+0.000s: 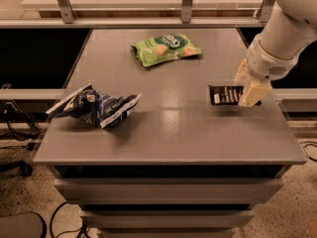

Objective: Move rxbar chocolate near green rice chip bag

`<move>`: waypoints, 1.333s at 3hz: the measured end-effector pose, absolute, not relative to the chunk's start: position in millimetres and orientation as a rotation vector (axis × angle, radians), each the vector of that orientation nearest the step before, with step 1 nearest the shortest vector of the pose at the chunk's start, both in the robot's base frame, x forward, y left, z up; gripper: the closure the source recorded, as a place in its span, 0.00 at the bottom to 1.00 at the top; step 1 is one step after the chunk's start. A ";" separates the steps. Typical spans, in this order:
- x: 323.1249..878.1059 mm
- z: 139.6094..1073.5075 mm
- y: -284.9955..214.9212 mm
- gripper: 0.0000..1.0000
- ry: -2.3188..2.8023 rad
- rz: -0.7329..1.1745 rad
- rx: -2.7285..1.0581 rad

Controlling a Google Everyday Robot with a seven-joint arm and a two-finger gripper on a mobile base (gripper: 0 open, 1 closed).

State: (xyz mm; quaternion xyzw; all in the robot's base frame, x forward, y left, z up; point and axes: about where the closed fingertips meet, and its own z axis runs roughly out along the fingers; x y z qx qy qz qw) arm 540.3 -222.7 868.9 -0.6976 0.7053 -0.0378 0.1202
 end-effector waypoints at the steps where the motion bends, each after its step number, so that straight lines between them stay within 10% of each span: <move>1: 540.5 868.9 -222.6 1.00 2.060 -0.111 -2.038; 4: 660.8 900.8 -122.1 1.00 1.678 -0.220 -2.267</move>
Offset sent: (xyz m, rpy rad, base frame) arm 0.1172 0.1010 0.0425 -0.0433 -0.1419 0.3279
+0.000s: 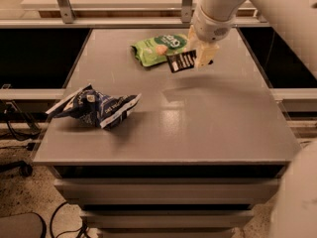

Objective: Move rxbar chocolate near green rice chip bag

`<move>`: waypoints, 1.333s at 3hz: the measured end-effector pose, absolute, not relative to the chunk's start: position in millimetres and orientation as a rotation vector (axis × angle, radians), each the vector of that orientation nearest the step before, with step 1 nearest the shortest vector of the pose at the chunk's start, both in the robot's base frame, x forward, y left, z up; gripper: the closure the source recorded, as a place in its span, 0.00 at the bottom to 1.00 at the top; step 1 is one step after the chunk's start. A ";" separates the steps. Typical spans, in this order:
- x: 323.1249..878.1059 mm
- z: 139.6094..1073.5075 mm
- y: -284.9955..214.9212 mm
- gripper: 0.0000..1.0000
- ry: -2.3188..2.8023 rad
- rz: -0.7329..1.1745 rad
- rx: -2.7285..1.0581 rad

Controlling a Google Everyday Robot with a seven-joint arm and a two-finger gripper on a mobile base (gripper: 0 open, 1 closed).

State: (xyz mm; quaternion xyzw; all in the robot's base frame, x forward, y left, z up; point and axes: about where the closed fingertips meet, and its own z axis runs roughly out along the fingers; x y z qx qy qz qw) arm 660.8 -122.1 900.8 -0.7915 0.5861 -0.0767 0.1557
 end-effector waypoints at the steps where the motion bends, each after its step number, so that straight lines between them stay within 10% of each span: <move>1: 694.0 903.4 -100.9 1.00 1.629 -0.238 -2.273; 3: 742.3 898.1 -90.7 1.00 1.676 -0.268 -2.181; 4: 756.5 896.0 -92.5 0.82 1.710 -0.267 -2.140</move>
Offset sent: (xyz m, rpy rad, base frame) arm 0.0912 0.0381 0.0068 0.0349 -0.0851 -0.0122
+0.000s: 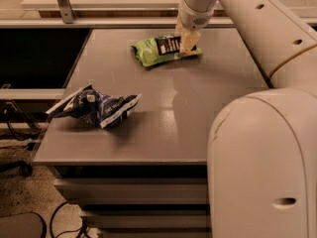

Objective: Move rxbar chocolate near green rice chip bag

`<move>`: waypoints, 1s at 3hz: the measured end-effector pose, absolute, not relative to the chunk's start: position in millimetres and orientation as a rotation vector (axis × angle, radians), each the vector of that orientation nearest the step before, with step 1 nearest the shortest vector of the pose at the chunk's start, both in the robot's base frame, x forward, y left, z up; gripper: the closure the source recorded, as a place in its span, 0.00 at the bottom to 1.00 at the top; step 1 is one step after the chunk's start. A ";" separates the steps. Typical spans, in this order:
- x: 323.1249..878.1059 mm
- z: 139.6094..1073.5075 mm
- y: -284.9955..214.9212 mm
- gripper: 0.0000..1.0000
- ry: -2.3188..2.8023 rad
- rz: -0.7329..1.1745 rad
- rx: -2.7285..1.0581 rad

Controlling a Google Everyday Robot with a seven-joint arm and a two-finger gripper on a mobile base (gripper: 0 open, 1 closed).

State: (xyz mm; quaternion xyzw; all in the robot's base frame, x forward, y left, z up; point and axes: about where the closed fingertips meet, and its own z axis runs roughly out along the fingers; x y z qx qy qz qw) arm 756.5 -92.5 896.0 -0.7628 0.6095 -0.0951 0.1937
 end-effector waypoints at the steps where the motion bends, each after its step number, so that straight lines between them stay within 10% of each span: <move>1: 764.8 895.5 -94.2 0.59 1.727 -0.263 -2.118; 3: 773.5 897.6 -94.8 0.12 1.734 -0.259 -2.107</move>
Offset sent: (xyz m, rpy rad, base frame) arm 0.0213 -0.0080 0.0127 0.0210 -0.0053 -0.0360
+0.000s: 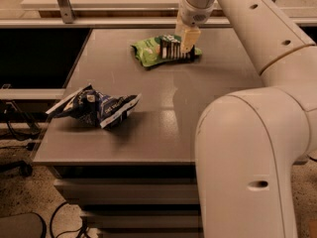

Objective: Move rxbar chocolate near green rice chip bag

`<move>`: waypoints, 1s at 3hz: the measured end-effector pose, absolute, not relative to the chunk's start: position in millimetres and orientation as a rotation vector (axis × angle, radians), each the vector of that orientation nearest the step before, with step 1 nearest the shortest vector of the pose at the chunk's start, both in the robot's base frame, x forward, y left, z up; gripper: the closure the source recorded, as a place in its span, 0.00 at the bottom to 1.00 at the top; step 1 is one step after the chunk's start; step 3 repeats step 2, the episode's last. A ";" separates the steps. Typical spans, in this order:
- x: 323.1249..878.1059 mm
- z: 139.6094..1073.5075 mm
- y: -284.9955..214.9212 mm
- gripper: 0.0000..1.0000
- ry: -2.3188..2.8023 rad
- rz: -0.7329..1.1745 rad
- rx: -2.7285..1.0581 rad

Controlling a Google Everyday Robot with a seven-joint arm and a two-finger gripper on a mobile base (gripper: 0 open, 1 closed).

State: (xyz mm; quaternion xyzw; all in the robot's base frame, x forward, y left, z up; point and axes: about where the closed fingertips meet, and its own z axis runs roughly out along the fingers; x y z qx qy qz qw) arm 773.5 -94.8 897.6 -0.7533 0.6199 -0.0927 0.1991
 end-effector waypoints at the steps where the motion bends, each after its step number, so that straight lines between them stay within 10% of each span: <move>1: 777.1 900.9 -95.3 0.00 1.730 -0.257 -2.108; 3: 777.8 902.2 -95.3 0.00 1.716 -0.250 -2.114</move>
Offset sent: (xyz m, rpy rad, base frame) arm 0.0051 -0.0064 0.0167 0.0016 -0.0017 0.0025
